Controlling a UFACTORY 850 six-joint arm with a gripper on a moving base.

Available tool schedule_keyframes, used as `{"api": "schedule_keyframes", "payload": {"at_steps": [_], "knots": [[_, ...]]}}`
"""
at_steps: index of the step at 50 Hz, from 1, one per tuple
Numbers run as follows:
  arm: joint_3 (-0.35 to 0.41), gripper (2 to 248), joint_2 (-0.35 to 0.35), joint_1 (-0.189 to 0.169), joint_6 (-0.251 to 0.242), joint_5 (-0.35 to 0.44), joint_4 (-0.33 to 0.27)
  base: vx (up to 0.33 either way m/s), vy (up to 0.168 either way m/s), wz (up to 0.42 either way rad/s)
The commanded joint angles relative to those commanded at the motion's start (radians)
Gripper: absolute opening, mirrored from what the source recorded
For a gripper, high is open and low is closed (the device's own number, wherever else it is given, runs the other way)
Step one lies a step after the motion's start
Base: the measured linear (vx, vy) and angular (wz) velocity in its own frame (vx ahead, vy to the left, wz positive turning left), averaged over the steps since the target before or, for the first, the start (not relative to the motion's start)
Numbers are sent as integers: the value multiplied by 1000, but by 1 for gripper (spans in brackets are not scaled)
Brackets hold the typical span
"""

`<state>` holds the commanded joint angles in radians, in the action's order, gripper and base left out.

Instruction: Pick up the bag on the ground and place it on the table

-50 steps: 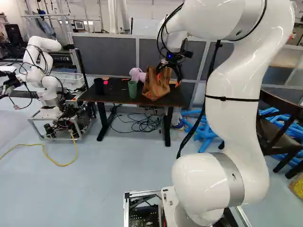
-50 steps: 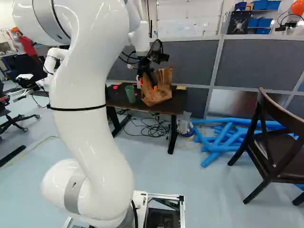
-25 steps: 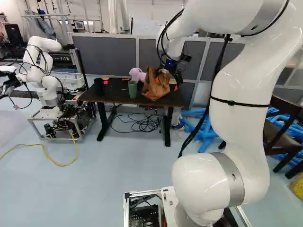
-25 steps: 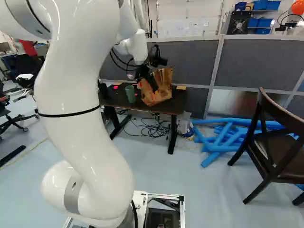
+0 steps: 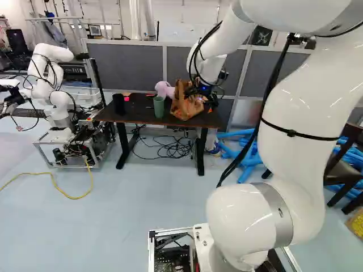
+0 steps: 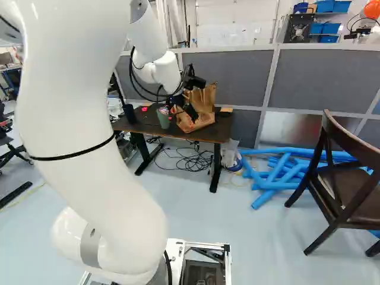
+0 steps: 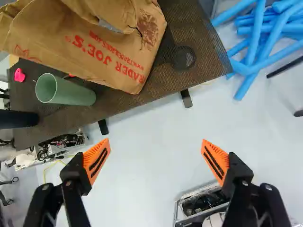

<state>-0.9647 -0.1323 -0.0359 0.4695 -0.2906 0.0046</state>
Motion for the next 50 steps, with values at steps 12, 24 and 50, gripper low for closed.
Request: {"api": "schedule_keyframes", "payload": {"at_steps": [12,24,50], "knots": [[126,247,59,5,-68,168,-1,0,0,0],[254,247,119,10,-136,337,-1,0,0,0],[494,247,232,20,-264,655,-3,0,0,0]]}}
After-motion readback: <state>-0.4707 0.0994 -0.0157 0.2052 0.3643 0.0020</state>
